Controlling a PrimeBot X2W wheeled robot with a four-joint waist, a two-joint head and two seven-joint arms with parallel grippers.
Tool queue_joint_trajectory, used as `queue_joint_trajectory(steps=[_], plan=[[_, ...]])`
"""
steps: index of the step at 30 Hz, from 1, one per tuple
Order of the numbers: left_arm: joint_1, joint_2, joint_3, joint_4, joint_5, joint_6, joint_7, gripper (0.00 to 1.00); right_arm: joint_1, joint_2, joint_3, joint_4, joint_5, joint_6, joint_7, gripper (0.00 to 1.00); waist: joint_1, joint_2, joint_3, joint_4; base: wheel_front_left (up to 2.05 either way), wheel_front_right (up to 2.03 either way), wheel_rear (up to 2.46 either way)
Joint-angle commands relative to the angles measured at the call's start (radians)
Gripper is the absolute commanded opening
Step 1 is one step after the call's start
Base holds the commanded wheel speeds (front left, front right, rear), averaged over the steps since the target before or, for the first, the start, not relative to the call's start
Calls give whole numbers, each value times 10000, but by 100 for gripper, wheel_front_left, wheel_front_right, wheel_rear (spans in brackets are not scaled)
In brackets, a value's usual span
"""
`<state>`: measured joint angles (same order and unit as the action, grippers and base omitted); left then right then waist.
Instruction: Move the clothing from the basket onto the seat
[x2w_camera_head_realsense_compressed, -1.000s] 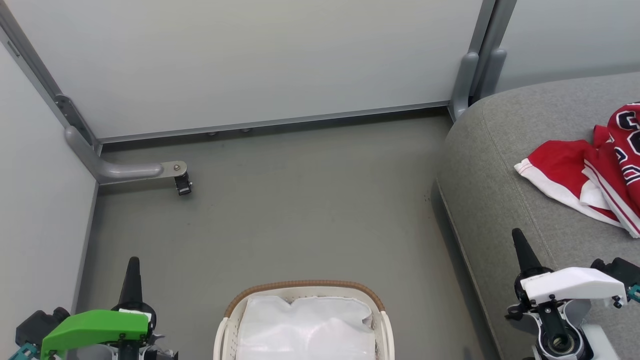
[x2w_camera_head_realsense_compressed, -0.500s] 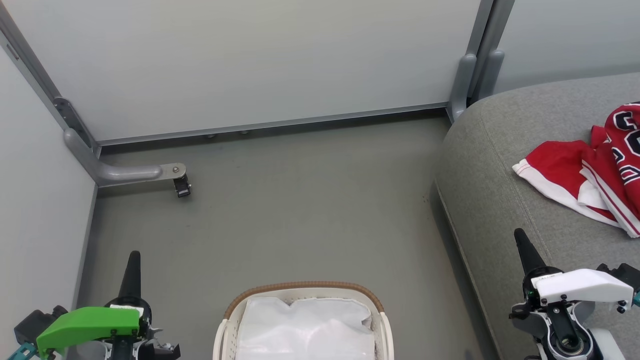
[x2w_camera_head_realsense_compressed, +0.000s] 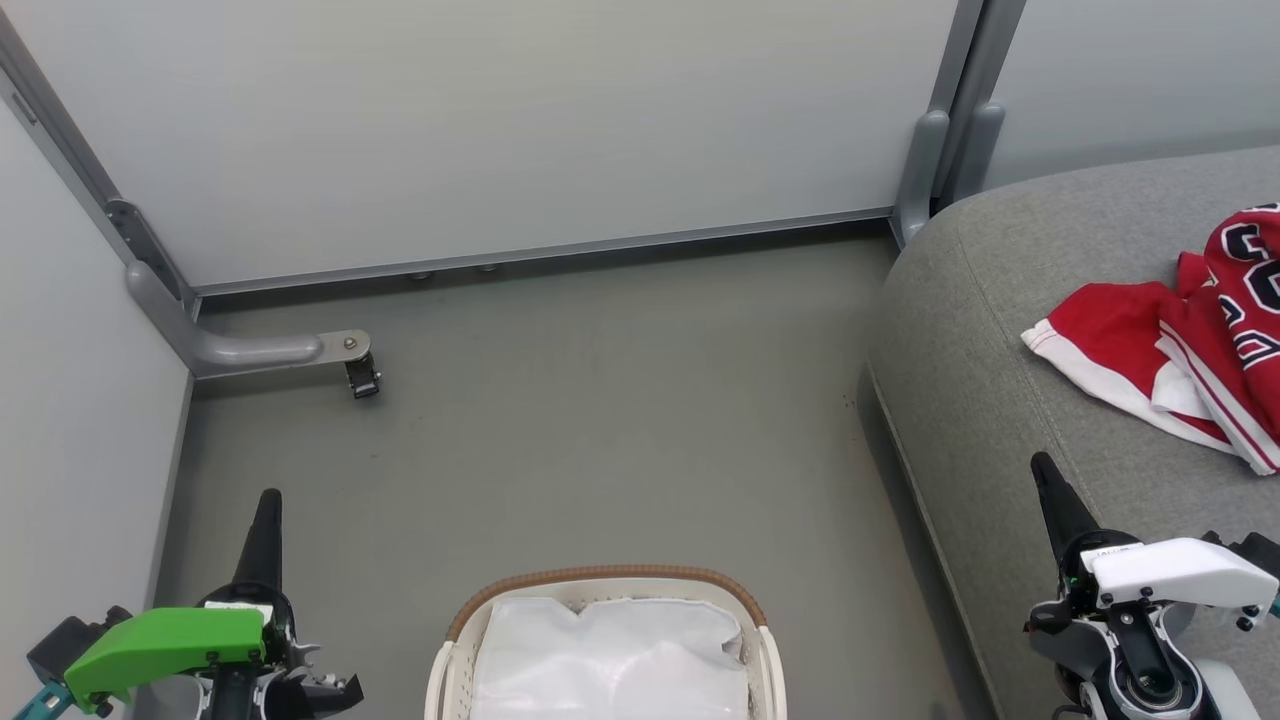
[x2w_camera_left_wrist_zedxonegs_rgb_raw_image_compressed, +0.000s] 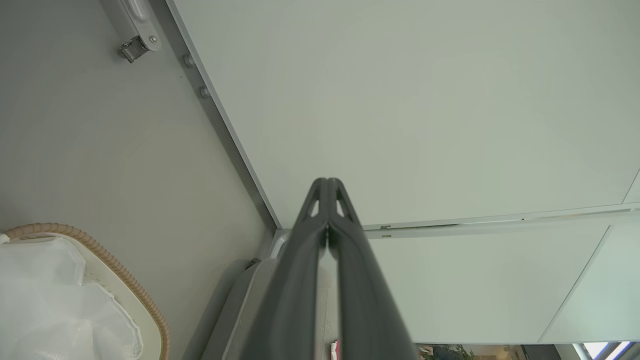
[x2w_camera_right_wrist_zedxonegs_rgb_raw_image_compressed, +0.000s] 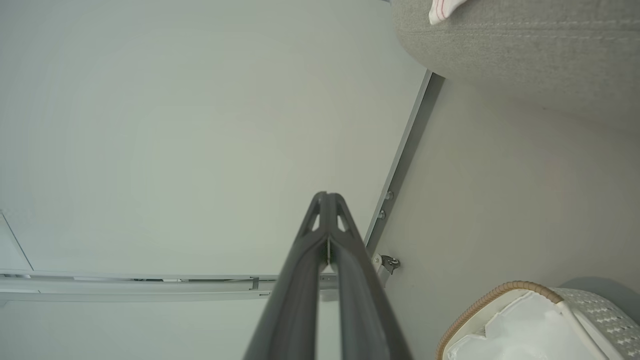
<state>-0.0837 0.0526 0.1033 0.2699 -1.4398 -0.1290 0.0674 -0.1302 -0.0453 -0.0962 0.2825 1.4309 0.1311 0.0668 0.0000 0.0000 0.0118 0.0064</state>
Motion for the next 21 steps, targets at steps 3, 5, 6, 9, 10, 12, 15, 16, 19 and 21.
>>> queue_joint_trajectory(steps=[3,5,6,9,10,12,15,16,19,21], plan=[[-267,1,64,-93,-369,-26,108,0,134,-62,-64,-135,379,-5,118,0,0,0,-12,-9,0,0,0],[-275,-3,69,-114,-507,-27,138,0,154,-64,-79,-159,521,-5,151,0,0,0,-19,-14,0,0,0],[-272,-3,73,-126,-564,-27,161,0,164,-63,-86,-173,593,-5,170,0,0,0,-22,-16,0,0,0],[-253,-9,84,-147,-769,-28,220,0,187,-66,-104,-213,804,-5,222,0,0,0,-32,-23,0,0,0],[-258,-9,87,-154,-823,-28,232,0,187,-67,-110,-224,870,-5,244,0,0,0,-35,-26,0,0,0],[-273,-12,94,-176,-962,-28,273,0,189,-67,-122,-253,1002,-6,282,0,0,0,-41,-31,0,0,0],[-292,-16,105,-205,-1147,-29,330,0,206,-71,-142,-292,1202,-6,329,0,0,0,-52,-38,0,0,0],[-299,-18,107,-213,-1204,-30,359,0,212,-72,-150,-310,1280,-6,357,0,0,0,-55,-41,0,0,0],[-309,-23,114,-236,-1395,-30,390,0,240,-72,-167,-338,1476,-6,402,0,0,0,-65,-48,0,0,0],[-311,-25,120,-246,-1520,-31,440,0,256,-75,-181,-363,1597,-6,439,0,0,0,-72,-53,0,0,0]])
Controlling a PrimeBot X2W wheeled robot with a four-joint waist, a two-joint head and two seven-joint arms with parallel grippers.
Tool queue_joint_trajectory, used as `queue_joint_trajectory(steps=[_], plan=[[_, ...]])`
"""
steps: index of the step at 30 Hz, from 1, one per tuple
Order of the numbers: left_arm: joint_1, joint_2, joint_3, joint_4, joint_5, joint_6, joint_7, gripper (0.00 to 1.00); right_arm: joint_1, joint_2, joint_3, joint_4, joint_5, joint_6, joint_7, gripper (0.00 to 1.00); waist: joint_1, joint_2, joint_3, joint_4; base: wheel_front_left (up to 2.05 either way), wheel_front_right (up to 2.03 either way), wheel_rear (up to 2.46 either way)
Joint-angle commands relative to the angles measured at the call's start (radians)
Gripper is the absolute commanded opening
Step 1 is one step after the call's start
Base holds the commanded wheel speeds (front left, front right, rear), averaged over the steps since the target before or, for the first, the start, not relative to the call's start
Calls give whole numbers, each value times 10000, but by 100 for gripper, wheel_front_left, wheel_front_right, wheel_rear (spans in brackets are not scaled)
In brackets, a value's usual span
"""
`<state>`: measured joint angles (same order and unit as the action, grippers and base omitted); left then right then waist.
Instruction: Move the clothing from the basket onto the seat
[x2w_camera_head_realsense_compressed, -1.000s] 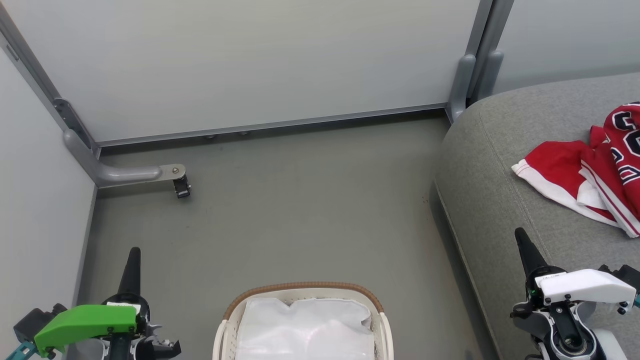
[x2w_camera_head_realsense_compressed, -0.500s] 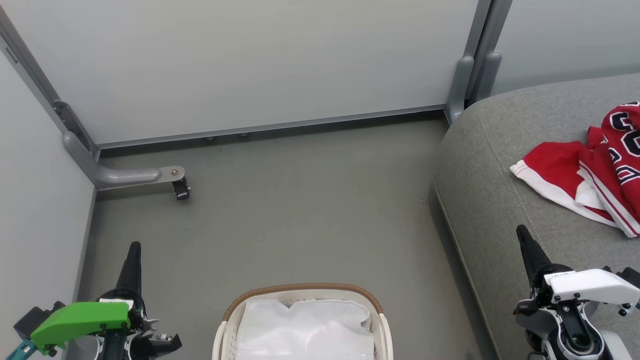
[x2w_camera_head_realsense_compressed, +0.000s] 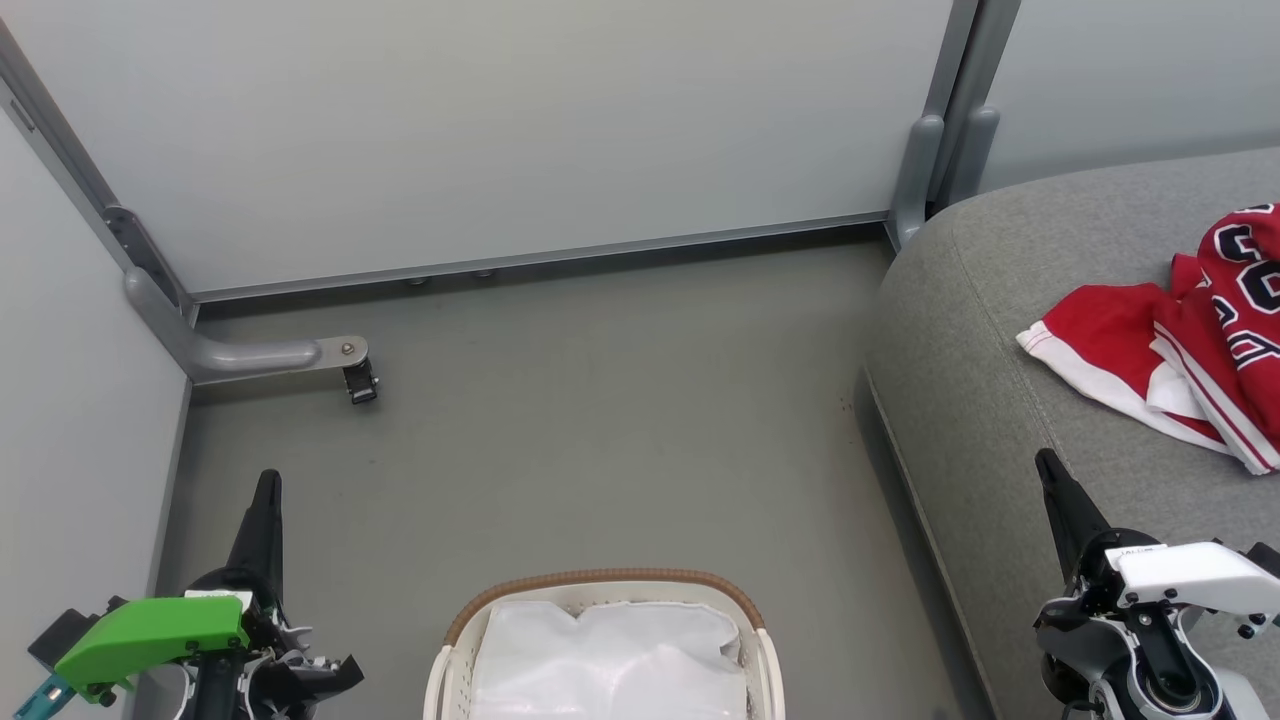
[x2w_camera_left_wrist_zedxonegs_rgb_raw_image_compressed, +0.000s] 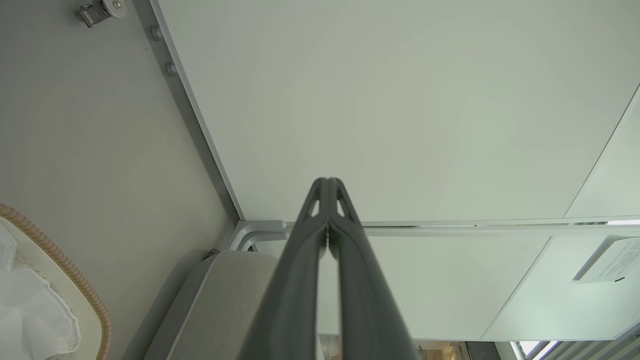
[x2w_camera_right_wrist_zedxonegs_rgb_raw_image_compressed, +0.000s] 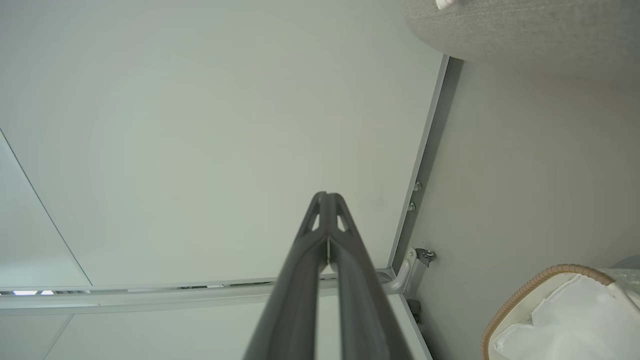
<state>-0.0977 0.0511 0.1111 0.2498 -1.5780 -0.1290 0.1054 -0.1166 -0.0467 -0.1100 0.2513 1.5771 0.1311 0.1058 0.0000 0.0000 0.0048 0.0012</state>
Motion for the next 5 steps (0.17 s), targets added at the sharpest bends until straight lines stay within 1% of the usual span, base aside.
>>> queue_joint_trajectory(steps=[1,5], plan=[[-170,-11,43,-51,-199,-31,80,0,123,-61,-49,-60,198,-6,65,0,0,0,-4,-3,0,0,0],[-179,-14,53,-74,-373,-32,131,0,145,-63,-66,-105,398,-7,119,0,0,0,-17,-12,0,0,0]])
